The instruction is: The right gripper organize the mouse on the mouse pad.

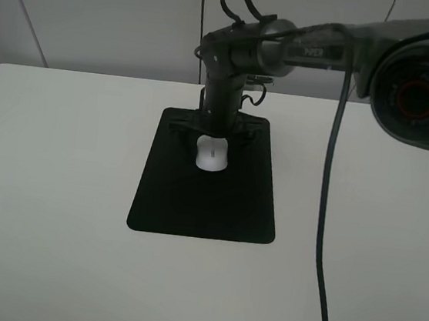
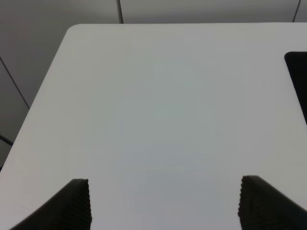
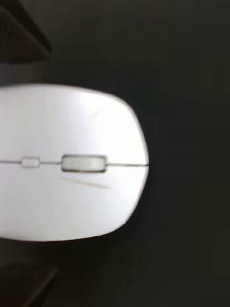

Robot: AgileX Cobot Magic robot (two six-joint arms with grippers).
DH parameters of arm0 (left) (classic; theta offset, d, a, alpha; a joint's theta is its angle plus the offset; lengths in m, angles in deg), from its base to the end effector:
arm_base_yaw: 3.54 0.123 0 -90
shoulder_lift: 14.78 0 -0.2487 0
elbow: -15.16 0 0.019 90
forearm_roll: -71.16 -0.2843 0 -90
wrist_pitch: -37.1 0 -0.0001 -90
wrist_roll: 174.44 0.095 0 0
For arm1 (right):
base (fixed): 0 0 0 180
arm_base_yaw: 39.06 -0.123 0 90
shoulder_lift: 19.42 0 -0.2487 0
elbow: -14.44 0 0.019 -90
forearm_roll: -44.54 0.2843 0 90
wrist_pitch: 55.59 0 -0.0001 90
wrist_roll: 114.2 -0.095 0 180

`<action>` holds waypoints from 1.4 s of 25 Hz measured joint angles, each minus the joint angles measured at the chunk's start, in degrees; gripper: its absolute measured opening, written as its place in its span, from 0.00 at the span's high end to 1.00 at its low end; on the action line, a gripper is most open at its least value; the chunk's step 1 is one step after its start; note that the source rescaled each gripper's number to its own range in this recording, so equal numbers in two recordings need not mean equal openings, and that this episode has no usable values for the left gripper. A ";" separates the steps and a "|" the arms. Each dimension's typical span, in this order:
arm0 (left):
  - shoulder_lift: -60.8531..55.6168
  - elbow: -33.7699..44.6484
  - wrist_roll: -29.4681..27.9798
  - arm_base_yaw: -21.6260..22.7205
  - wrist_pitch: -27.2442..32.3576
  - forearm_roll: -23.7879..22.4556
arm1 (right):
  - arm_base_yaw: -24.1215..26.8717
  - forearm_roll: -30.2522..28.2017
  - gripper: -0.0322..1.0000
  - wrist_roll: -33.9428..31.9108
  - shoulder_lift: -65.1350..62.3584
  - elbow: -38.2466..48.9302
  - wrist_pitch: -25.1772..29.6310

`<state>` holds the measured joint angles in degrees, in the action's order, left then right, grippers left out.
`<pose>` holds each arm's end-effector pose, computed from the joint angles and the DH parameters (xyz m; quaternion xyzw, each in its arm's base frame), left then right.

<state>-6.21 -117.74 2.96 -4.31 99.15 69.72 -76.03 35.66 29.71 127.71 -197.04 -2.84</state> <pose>0.0622 0.0013 0.2918 -0.0144 0.8557 -0.0027 0.5172 0.4007 0.2870 0.0598 -0.0480 0.9916 0.0069 0.1203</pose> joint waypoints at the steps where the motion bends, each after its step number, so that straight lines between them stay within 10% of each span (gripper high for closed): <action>1: 0.00 0.00 0.00 0.00 0.00 0.00 | 0.00 0.00 0.00 0.00 -0.33 -0.50 0.33; 20: 0.00 0.00 0.00 0.00 0.00 0.00 | 3.55 3.02 0.00 14.00 -10.27 -0.32 10.58; 35: 0.00 0.00 0.00 0.00 0.00 0.00 | 19.57 10.99 0.00 20.68 -27.40 26.03 3.88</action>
<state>-6.21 -117.74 2.96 -4.31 99.15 69.72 -56.46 46.65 50.40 100.31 -171.00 1.03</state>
